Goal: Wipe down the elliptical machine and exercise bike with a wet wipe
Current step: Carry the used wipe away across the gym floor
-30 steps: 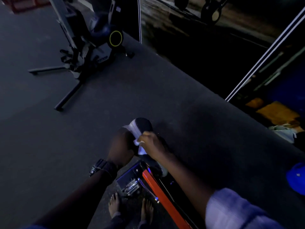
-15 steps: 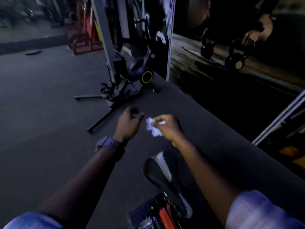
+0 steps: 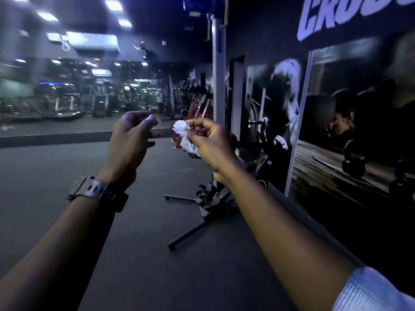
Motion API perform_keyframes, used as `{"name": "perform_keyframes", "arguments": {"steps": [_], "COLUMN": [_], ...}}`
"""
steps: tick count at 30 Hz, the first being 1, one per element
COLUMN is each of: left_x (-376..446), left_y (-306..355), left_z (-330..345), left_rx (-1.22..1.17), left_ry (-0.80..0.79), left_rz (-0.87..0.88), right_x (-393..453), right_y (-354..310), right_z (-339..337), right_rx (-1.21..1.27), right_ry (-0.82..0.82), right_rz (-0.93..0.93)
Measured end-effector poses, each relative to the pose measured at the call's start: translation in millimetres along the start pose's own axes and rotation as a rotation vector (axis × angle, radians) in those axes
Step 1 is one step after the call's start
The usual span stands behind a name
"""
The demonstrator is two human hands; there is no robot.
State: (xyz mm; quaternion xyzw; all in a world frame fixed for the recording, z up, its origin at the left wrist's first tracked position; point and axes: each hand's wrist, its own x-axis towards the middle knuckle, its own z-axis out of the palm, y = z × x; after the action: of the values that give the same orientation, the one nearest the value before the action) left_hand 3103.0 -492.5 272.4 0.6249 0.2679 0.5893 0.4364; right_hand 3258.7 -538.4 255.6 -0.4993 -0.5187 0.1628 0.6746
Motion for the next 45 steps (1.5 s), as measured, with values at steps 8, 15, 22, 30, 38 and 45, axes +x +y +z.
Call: {"name": "perform_keyframes", "arguments": {"steps": [8,15,22,30,38,45], "left_x": [54,74,64,82,146,200], "left_y": [2,-8,-15,-36,-74,-120], "left_z": [-131,-285,-416,-514,-587,-708], "left_rx": [0.091,0.287,0.419,0.531,0.605,0.696], "left_ry": [0.163,0.347,0.632,0.915,1.117,1.314], "left_rz": [0.054,0.048,0.002,0.029,0.011,-0.057], "right_x": [42,57,42,67,132,145], "right_y": [-15,-8,4,30,69,102], "right_z": [156,328,478,600,742,909], "right_rx": [0.095,0.279,0.400,0.519,0.417,0.321], "right_ry": [-0.158,-0.345,-0.628,-0.896,-1.000,-1.100], "right_rz": [-0.073,0.024,0.130,0.100,0.010,-0.011]}}
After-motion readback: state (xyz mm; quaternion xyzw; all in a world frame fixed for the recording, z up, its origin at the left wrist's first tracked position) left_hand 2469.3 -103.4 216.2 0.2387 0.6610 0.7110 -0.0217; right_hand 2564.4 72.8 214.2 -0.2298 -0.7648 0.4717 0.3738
